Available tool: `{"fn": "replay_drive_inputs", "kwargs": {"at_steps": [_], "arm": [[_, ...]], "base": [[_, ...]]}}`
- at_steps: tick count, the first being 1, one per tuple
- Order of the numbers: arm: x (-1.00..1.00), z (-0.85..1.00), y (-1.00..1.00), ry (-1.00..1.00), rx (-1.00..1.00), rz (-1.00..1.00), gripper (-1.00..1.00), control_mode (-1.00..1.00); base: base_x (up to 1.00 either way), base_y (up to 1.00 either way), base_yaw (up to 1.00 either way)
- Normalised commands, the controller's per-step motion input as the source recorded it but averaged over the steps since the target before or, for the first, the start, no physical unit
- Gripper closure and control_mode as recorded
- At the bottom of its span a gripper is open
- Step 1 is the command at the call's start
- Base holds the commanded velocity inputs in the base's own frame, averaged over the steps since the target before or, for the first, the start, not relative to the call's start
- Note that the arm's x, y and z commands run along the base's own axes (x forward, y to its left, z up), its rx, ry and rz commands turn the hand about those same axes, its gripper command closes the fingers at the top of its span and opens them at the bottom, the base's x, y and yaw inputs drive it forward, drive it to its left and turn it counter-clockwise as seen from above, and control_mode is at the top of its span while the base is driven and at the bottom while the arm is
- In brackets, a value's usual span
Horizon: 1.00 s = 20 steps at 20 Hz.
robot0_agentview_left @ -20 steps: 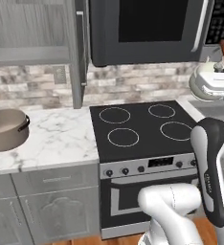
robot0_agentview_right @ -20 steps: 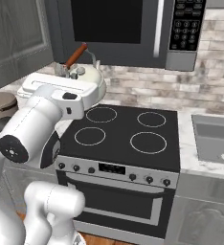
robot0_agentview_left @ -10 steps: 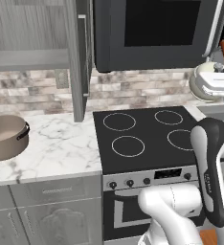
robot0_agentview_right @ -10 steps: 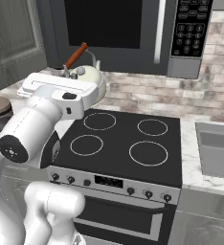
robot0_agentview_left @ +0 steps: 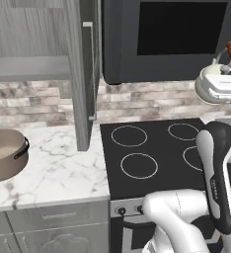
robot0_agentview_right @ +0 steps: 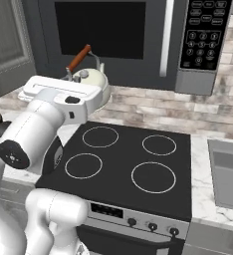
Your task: Pick the kettle from the cabinet and place it on a stove burner. Then pick the pot from the counter and place it on another stove burner. Finally, turn both burners on.
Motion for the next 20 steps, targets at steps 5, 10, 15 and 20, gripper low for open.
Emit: {"fn": "replay_drive_inputs", "kwargs": {"at_steps": [5, 10, 15, 20], "arm": [[0.00, 0.00, 0.00, 0.00, 0.00, 0.00, 1.00, 1.00], [0.05, 0.00, 0.00, 0.00, 0.00, 0.00, 1.00, -1.00], [0.17, -0.03, 0.00, 0.00, 0.00, 0.03, 1.00, -1.00], [0.15, -0.20, 0.00, 0.01, 0.00, 0.16, 1.00, -1.00]], "base": [[0.54, -0.18, 0.05], [0.29, -0.01, 0.01], [0.00, 0.00, 0.00], [0.00, 0.00, 0.00]]}}
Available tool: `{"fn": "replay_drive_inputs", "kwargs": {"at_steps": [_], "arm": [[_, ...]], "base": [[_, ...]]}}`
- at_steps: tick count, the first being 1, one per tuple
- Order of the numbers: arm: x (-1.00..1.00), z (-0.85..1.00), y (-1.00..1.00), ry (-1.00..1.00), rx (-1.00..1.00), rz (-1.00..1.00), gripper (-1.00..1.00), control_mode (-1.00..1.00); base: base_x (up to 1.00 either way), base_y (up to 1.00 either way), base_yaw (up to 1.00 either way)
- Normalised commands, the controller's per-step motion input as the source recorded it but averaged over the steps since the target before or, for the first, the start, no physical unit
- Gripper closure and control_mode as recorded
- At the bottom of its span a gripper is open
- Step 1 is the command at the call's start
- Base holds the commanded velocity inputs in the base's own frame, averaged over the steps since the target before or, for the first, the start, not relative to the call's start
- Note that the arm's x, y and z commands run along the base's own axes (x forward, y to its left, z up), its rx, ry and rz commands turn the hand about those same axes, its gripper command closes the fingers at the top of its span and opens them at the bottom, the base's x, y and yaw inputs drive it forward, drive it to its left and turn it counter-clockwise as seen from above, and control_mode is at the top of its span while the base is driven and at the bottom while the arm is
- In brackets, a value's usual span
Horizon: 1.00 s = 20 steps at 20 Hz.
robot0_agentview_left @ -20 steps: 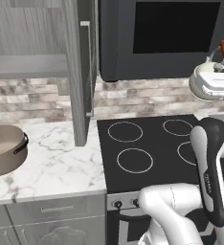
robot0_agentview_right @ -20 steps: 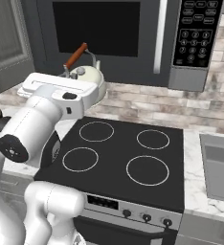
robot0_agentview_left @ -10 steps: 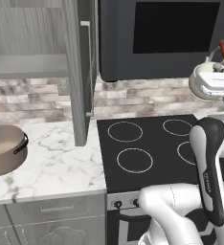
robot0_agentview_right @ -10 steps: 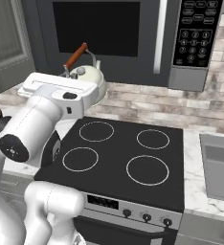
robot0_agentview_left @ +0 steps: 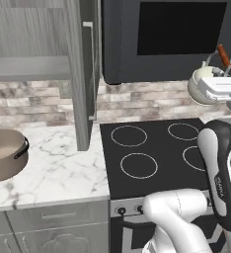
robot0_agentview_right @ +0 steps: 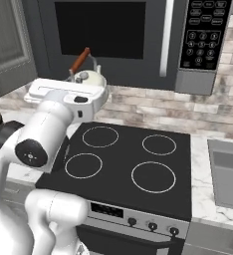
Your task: Pick the kettle from the cabinet and place it on a stove burner. Then pick the pot from the counter and place it on another stove burner. Finally, turn both burners on.
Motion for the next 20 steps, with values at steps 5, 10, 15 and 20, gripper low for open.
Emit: {"fn": "replay_drive_inputs", "kwargs": {"at_steps": [5, 10, 15, 20], "arm": [[0.11, -0.21, 0.00, 0.01, 0.00, 0.20, 1.00, -1.00], [0.10, -0.22, 0.00, 0.02, 0.00, 0.21, 1.00, -1.00], [0.10, -0.17, 0.00, 0.03, -0.03, 0.20, 1.00, -1.00], [0.11, -0.32, 0.07, 0.01, -0.06, 0.19, 1.00, -1.00]], "base": [[0.00, 0.00, 0.00], [0.00, 0.00, 0.00], [0.00, 0.00, 0.00], [0.00, 0.00, 0.00]]}}
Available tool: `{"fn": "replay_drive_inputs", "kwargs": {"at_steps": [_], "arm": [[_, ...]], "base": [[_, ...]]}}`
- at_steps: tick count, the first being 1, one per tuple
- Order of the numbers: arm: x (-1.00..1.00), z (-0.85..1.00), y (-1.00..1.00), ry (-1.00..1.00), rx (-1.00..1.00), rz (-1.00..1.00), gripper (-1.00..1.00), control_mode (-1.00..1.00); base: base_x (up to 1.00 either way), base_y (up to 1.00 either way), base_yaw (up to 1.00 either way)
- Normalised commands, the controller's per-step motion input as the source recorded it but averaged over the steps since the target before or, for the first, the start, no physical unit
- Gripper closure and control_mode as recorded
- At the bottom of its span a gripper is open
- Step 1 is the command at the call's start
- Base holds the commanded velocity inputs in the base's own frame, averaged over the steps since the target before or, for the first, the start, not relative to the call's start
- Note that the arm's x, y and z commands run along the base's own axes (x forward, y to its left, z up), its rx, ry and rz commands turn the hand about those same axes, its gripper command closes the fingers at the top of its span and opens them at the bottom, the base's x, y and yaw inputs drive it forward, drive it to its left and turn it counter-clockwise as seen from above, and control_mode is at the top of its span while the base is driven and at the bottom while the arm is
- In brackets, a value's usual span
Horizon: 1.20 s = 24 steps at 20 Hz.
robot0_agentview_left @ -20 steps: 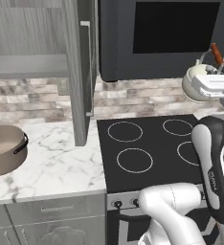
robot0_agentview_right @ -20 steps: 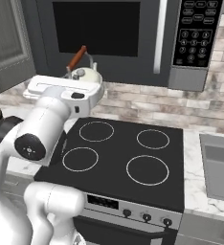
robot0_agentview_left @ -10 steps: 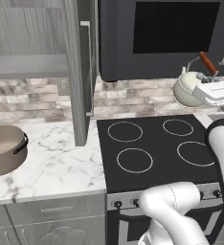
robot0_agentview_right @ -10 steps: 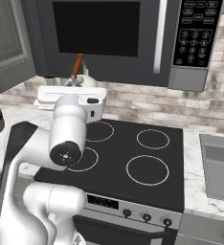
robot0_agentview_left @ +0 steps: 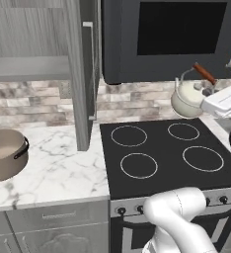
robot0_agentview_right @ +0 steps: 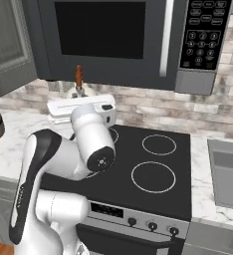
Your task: Pick the kettle from the cabinet and place it on a stove burner. Then pick the pot from the counter and place it on another stove burner. Finally, turn both burners on.
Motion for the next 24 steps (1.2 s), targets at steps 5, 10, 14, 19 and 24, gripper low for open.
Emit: {"fn": "replay_drive_inputs", "kwargs": {"at_steps": [5, 10, 14, 19, 24], "arm": [[0.02, -0.37, 0.18, 0.00, -0.08, 0.12, 1.00, -1.00], [0.09, -0.26, 0.17, 0.00, -0.03, 0.10, 1.00, -1.00], [0.14, -0.15, 0.17, 0.00, -0.02, 0.05, 1.00, -1.00], [0.23, -0.16, 0.18, 0.00, -0.03, 0.03, 1.00, -1.00], [0.28, -0.18, 0.15, 0.02, -0.03, 0.02, 1.00, -1.00]], "base": [[0.00, 0.00, 0.00], [0.00, 0.00, 0.00], [0.00, 0.00, 0.00], [0.00, 0.00, 0.00], [0.00, 0.00, 0.00]]}}
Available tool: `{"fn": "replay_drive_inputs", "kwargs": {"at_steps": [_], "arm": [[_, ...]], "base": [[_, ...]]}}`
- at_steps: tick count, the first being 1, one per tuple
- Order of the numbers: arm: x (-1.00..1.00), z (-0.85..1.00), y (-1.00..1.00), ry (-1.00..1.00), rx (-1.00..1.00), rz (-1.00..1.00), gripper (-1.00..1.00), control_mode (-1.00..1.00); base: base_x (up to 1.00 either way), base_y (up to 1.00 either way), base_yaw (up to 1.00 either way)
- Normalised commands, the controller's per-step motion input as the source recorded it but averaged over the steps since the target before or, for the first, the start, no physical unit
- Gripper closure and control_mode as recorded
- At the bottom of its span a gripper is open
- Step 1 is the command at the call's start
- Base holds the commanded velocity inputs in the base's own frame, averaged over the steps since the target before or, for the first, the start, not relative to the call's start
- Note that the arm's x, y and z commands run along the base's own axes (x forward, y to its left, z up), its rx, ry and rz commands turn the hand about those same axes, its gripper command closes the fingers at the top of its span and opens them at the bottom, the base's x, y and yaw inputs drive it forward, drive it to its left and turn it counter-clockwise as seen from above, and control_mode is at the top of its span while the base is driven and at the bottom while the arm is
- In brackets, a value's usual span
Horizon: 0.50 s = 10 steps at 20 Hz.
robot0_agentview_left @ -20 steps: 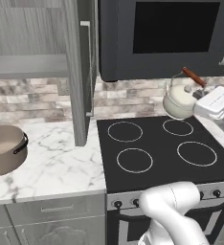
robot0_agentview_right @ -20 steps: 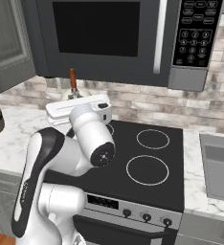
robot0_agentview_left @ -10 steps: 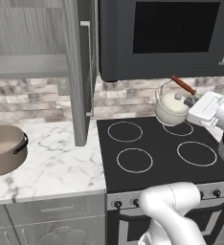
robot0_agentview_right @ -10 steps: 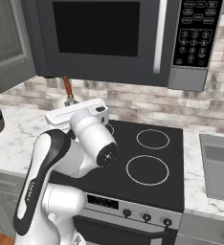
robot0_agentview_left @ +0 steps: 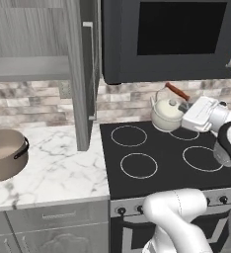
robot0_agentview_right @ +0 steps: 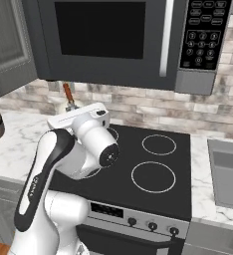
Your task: Pick the kettle from the cabinet and place it on a stove burner. Then pick the pot from the counter and place it on another stove burner. Finally, turn both burners on.
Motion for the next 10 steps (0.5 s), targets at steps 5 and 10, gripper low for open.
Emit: {"fn": "replay_drive_inputs", "kwargs": {"at_steps": [5, 10], "arm": [[0.25, -0.31, 0.07, 0.06, -0.06, 0.03, 1.00, -1.00], [0.28, -0.38, 0.01, 0.07, -0.04, 0.01, 1.00, -1.00]], "base": [[0.00, 0.00, 0.00], [0.00, 0.00, 0.00]]}}
